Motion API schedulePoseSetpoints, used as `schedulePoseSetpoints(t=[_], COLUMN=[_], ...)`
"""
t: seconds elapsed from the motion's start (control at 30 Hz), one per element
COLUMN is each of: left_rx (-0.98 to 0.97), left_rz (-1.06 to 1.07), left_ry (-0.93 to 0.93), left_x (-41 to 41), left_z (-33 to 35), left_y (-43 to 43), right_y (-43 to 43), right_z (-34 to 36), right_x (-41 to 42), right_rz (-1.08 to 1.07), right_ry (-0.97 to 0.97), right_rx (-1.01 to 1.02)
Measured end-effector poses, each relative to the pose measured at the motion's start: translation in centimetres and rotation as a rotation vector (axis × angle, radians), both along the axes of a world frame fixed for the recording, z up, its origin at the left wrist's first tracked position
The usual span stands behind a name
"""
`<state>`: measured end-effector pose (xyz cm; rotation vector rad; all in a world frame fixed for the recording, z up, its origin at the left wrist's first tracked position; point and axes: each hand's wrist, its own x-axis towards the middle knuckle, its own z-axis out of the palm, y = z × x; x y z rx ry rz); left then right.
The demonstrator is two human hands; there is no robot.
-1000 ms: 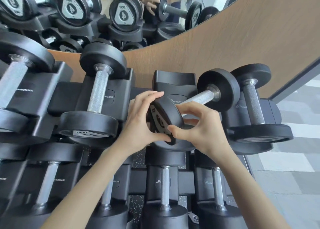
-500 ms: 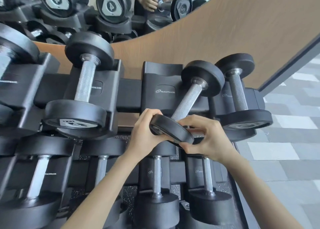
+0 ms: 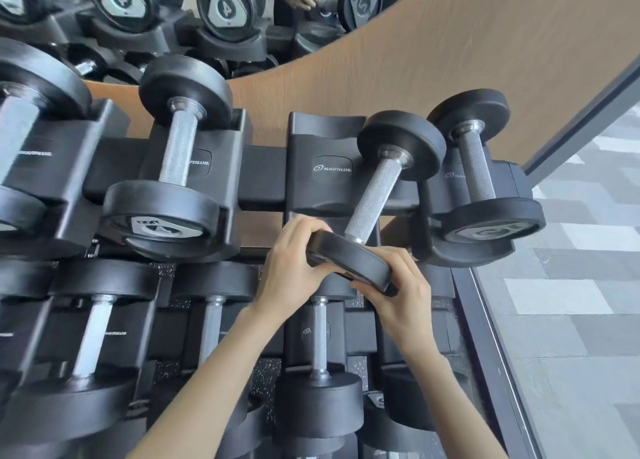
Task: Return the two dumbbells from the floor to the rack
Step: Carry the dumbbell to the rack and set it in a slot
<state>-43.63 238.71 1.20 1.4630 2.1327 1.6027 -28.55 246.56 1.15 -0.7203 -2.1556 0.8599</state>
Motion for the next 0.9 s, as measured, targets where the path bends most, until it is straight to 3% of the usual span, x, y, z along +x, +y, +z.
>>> schedulePoseSetpoints(t=[0.1, 0.27, 0.43, 0.7, 0.9], left_rx=[0.076, 0.098, 0.004, -0.040, -0.053], left_rz=[0.120, 0.317, 0.216, 0.105, 0.048], left_ry=[-0.006, -0.260, -0.184, -0.090, -0.079], left_x=[2.2, 3.1, 1.8, -1.0, -2.2], left_z=[-2.1, -4.0, -1.7, 0.7, 0.9], left_y=[-0.8, -2.5, -2.8, 0.6, 2.3], right_y=[0.9, 2.2, 1.1, 3.0, 4.6], right_z=[-0.4, 0.9, 0.9, 2.3, 3.0], right_x=[0.9, -0.7, -1.1, -3.1, -3.9], right_rz=[0.052, 0.296, 0.236, 0.065, 0.064], right_ry=[-0.081, -0.283, -0.160, -0.095, -0.116], right_rx=[0.046, 0.335, 0.125, -0.020, -0.041])
